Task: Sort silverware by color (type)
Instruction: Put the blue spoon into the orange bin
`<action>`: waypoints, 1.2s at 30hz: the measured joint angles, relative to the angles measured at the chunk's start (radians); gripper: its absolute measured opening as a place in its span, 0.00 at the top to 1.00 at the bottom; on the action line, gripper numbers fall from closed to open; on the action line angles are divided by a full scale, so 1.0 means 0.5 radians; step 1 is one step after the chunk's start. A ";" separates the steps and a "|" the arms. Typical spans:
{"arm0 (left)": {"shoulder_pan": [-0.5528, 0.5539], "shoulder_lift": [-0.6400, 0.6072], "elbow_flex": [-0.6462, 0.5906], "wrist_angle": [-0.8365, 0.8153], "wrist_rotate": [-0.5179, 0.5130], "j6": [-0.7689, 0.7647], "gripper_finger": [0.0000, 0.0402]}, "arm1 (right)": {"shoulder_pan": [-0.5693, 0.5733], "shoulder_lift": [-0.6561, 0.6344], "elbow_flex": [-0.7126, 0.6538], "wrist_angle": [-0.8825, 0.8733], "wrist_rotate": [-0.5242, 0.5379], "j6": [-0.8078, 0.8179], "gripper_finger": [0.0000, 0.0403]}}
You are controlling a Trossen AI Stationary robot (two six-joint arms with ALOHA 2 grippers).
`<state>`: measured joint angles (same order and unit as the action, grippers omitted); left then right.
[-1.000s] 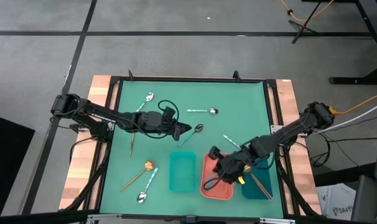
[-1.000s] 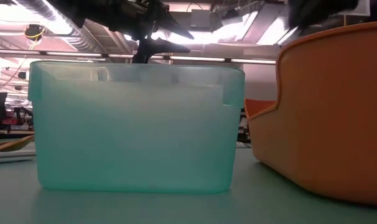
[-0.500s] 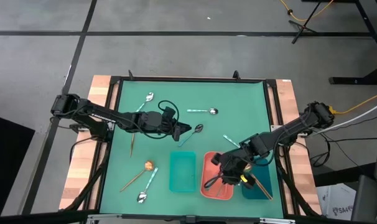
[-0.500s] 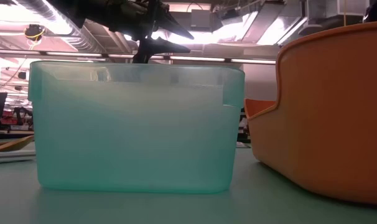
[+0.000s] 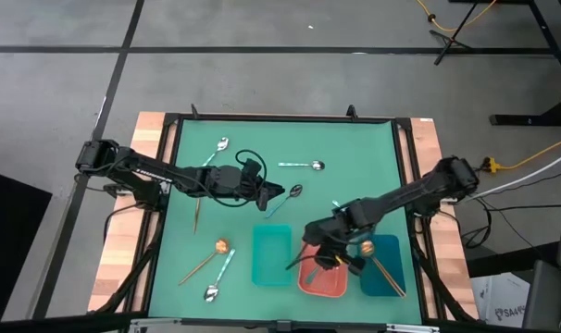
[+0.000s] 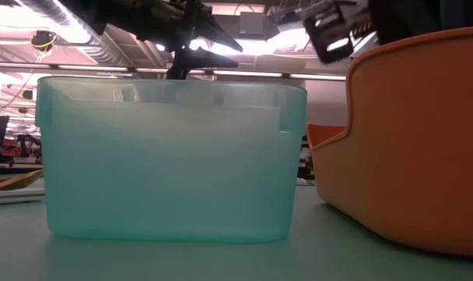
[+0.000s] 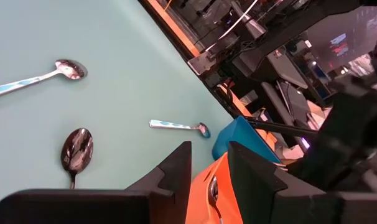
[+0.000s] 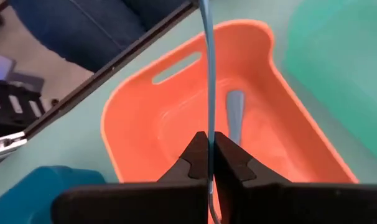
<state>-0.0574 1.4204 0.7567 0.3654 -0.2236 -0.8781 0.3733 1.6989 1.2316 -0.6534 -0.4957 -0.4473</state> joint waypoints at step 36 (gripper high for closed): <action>0.000 0.000 0.000 -0.036 -0.001 -0.001 0.75 | -0.054 0.279 0.000 -0.001 -0.026 -0.030 0.95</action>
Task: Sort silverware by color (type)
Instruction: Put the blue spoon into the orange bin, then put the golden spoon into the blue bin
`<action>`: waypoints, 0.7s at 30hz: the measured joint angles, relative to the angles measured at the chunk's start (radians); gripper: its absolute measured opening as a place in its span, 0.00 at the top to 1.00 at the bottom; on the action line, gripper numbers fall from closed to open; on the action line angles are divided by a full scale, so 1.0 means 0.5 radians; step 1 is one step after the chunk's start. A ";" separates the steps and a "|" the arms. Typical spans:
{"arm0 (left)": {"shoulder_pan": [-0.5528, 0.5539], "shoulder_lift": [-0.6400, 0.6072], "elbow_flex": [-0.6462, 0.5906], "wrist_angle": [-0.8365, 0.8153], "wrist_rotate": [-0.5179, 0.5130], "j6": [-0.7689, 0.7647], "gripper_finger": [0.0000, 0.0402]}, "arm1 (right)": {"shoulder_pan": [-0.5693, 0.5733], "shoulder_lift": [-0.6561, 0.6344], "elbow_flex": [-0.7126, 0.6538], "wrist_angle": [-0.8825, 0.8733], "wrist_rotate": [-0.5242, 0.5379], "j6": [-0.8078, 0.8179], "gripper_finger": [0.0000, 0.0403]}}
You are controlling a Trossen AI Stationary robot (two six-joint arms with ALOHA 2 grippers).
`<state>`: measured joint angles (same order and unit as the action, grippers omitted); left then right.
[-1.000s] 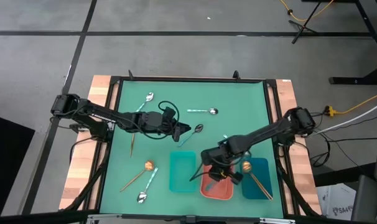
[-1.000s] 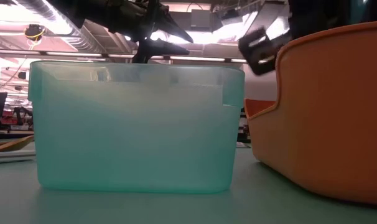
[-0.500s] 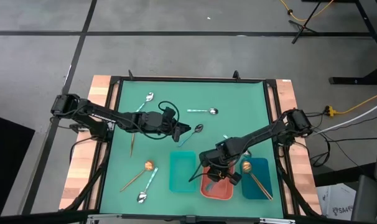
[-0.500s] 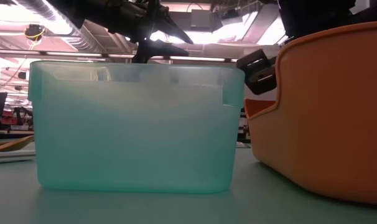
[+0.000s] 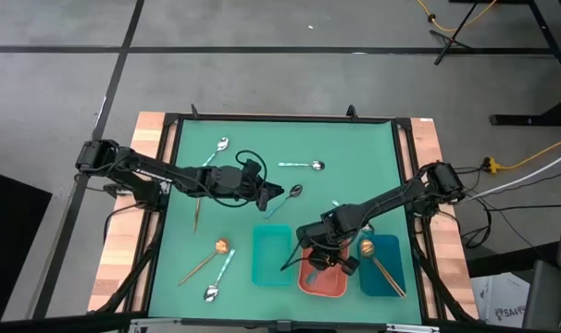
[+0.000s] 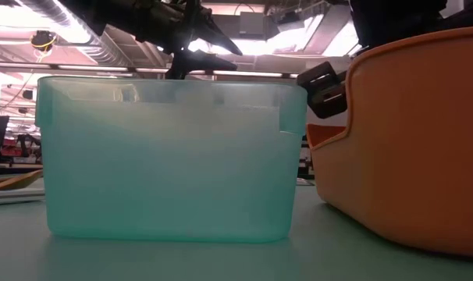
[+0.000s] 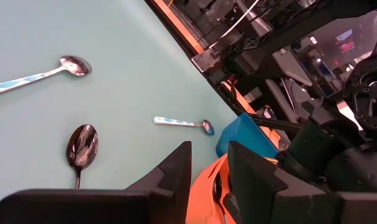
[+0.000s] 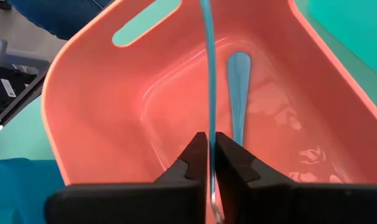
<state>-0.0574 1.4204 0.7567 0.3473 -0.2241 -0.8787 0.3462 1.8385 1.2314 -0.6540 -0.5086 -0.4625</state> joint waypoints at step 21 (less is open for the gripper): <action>0.000 0.000 -0.001 -0.046 0.000 0.000 0.75 | 0.000 0.000 -0.001 0.001 0.004 0.002 0.79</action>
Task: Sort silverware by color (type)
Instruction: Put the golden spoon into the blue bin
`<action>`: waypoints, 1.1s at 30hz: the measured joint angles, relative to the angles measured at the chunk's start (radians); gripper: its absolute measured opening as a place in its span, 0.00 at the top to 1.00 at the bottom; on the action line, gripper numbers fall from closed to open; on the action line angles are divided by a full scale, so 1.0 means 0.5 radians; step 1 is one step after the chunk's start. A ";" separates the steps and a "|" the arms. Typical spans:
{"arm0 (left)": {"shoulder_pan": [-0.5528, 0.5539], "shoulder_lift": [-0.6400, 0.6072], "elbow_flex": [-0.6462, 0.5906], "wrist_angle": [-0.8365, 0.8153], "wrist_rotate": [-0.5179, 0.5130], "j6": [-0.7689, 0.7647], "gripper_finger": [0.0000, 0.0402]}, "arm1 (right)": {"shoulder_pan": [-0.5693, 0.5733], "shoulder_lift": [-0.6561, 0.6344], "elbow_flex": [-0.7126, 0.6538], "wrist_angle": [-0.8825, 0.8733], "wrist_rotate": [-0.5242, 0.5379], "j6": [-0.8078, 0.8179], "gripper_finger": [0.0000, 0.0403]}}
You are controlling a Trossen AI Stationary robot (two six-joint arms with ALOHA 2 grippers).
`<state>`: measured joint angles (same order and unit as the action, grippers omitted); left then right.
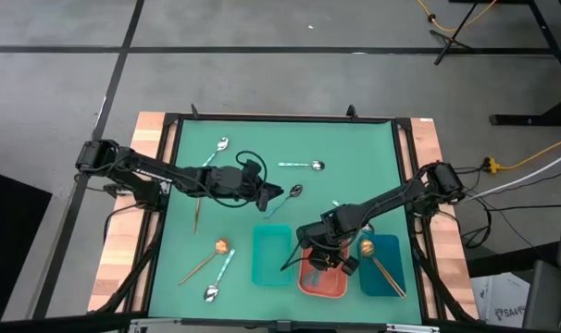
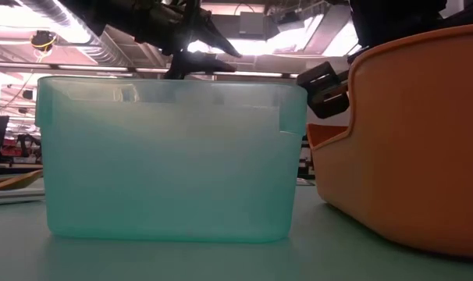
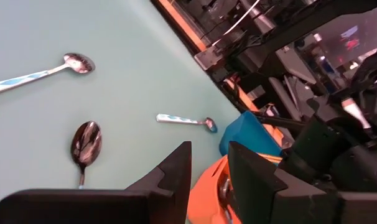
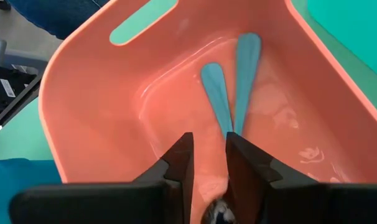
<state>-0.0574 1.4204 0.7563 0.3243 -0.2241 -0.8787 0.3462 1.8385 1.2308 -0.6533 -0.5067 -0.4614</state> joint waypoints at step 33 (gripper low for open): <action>-0.005 -0.005 -0.001 -1.510 0.246 -0.128 0.75 | 0.000 -0.064 0.489 -0.469 0.657 0.019 0.79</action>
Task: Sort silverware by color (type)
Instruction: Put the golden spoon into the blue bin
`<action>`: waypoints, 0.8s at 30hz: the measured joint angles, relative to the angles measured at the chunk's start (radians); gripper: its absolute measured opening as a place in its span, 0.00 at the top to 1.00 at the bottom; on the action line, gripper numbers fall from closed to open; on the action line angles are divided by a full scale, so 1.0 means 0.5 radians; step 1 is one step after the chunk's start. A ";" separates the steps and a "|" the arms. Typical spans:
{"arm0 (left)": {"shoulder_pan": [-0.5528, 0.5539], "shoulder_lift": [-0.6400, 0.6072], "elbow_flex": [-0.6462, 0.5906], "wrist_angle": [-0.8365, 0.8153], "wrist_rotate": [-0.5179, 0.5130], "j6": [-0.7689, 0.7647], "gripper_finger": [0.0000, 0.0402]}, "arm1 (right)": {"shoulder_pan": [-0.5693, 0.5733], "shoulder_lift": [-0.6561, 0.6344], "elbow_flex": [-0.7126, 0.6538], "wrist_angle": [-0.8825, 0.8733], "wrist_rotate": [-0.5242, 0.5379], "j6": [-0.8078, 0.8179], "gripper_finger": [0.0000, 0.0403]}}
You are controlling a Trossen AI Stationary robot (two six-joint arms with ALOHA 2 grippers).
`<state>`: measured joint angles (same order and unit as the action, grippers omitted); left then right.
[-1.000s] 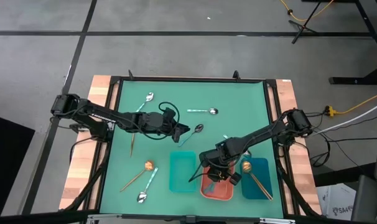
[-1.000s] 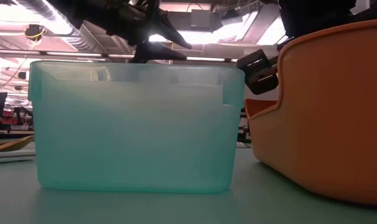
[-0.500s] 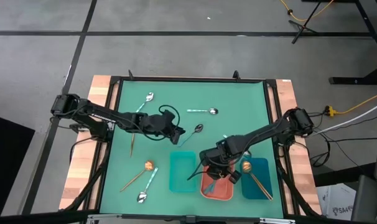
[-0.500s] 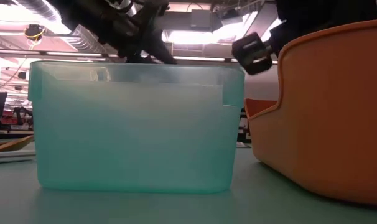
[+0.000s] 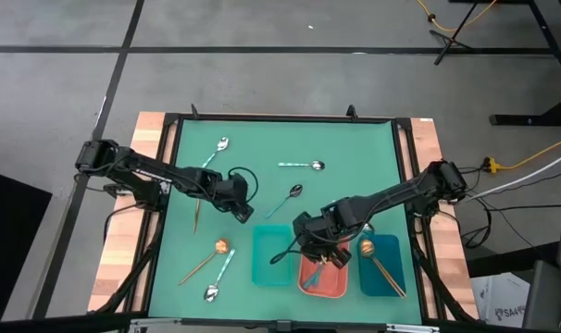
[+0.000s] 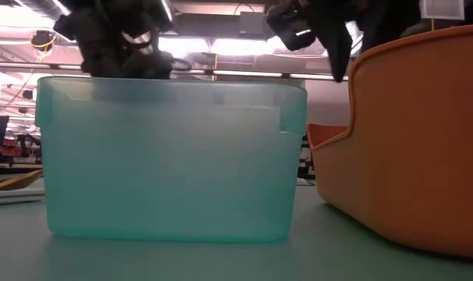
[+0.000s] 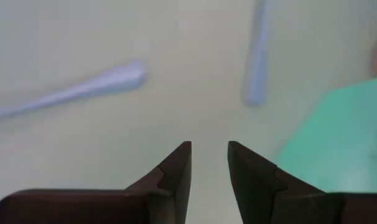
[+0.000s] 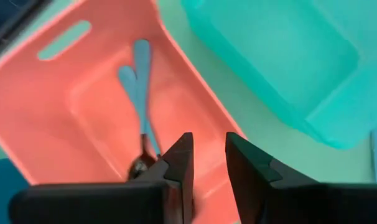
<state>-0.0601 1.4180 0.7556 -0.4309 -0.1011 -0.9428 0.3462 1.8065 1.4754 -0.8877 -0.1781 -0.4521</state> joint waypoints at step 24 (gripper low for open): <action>0.000 -0.344 0.001 -0.883 -0.201 -0.490 0.75 | 0.000 0.002 -0.002 0.009 0.215 -0.001 0.79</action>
<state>-0.0603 1.2462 0.7559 -0.8722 -0.2015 -1.1876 0.3463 1.8072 1.4746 -0.8831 -0.0705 -0.4525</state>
